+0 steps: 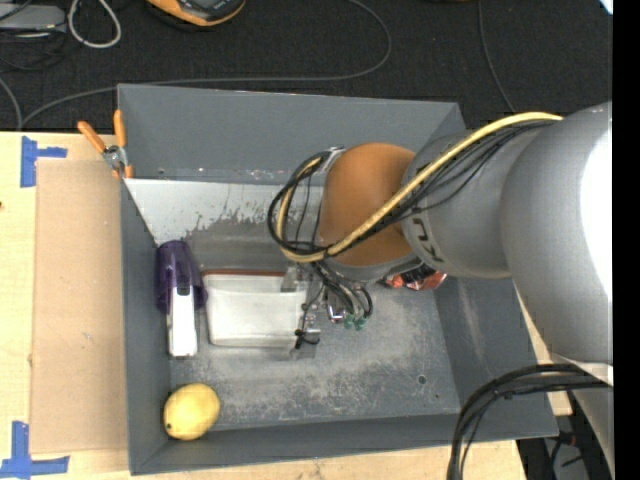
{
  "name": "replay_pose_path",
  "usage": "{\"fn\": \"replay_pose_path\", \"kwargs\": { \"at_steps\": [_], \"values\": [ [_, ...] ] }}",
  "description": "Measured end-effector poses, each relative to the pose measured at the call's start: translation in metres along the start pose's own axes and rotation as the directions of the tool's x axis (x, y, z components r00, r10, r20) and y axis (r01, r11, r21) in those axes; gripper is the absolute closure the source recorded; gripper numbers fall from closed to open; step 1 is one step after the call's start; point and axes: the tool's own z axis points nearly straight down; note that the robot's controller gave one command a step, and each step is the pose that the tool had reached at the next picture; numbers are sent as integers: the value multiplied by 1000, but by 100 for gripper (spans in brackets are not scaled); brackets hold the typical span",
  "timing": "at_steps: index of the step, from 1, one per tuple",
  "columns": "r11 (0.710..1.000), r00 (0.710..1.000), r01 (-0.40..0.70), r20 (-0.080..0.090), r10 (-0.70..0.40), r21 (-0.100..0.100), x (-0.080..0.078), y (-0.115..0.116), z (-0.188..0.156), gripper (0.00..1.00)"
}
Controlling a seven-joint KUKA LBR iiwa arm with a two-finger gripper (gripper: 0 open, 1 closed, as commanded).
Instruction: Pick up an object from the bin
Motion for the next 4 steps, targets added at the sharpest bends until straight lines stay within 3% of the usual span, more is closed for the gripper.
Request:
{"fn": "replay_pose_path", "kwargs": {
  "at_steps": [1,2,3,4],
  "values": [
    [999,999,50,12,-50,2,-10,-2,-31,0],
    [968,968,250,9,-250,2,-28,-1,-50,0],
    [987,987,159,3,-159,-1,20,27,25,0],
    [972,971,237,16,-237,5,67,35,13,0]
  ]
}}
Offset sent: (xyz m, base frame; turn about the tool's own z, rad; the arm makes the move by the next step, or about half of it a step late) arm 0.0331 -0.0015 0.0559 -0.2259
